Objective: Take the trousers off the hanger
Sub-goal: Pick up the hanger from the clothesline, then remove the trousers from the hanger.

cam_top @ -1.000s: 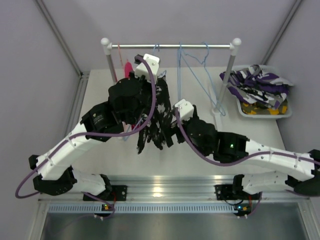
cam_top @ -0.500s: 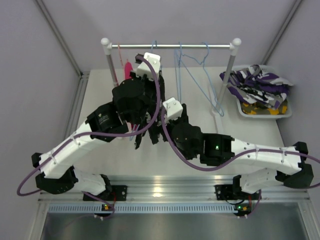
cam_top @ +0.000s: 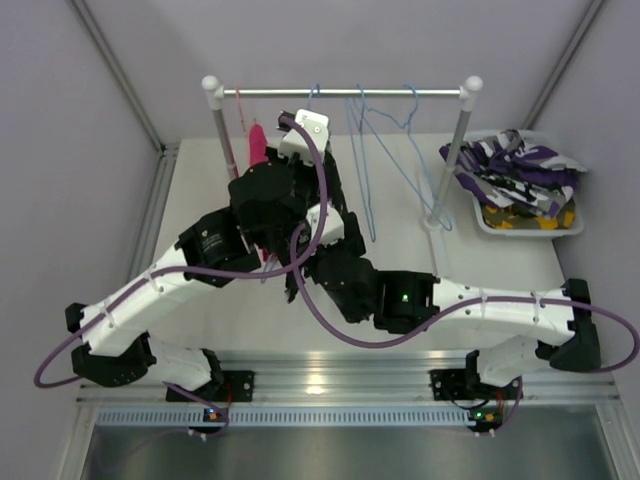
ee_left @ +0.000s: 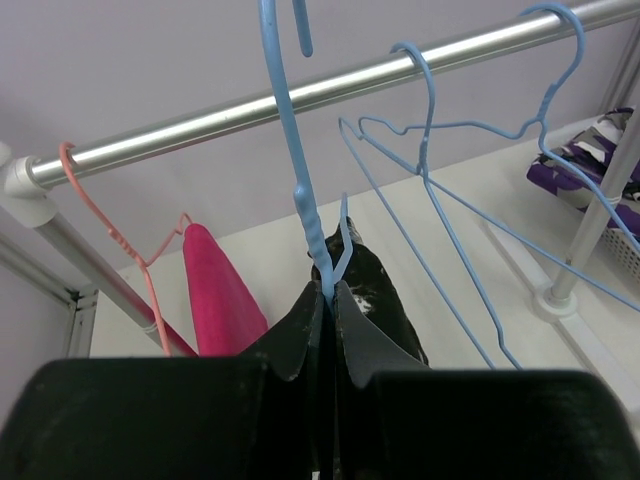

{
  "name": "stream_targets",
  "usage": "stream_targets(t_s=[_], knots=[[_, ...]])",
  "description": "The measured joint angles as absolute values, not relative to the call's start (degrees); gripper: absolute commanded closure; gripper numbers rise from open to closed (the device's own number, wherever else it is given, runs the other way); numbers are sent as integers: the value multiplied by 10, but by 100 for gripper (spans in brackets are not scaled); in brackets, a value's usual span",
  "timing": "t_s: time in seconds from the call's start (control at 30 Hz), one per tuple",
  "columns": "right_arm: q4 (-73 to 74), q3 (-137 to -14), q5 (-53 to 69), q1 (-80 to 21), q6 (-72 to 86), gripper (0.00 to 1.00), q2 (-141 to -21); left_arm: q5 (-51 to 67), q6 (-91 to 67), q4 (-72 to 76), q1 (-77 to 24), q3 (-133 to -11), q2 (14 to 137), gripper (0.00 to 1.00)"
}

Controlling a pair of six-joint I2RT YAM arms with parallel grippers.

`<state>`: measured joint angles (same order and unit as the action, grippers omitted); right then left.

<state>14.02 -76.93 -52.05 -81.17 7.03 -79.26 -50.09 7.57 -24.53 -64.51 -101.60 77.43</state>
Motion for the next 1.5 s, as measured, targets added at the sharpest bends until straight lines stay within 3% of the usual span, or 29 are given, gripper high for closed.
stream_targets(t_s=[0.33,0.87,1.5], knots=[[126,-754,-537,-812,61,1,-773,-536,121,-206,-670,-1016,775,100],[106,-738,-421,-811,73,1,-757,-560,156,-190,-675,-1023,792,100],[111,-709,-397,-811,57,1,-723,-584,202,-166,-675,-1031,810,100]])
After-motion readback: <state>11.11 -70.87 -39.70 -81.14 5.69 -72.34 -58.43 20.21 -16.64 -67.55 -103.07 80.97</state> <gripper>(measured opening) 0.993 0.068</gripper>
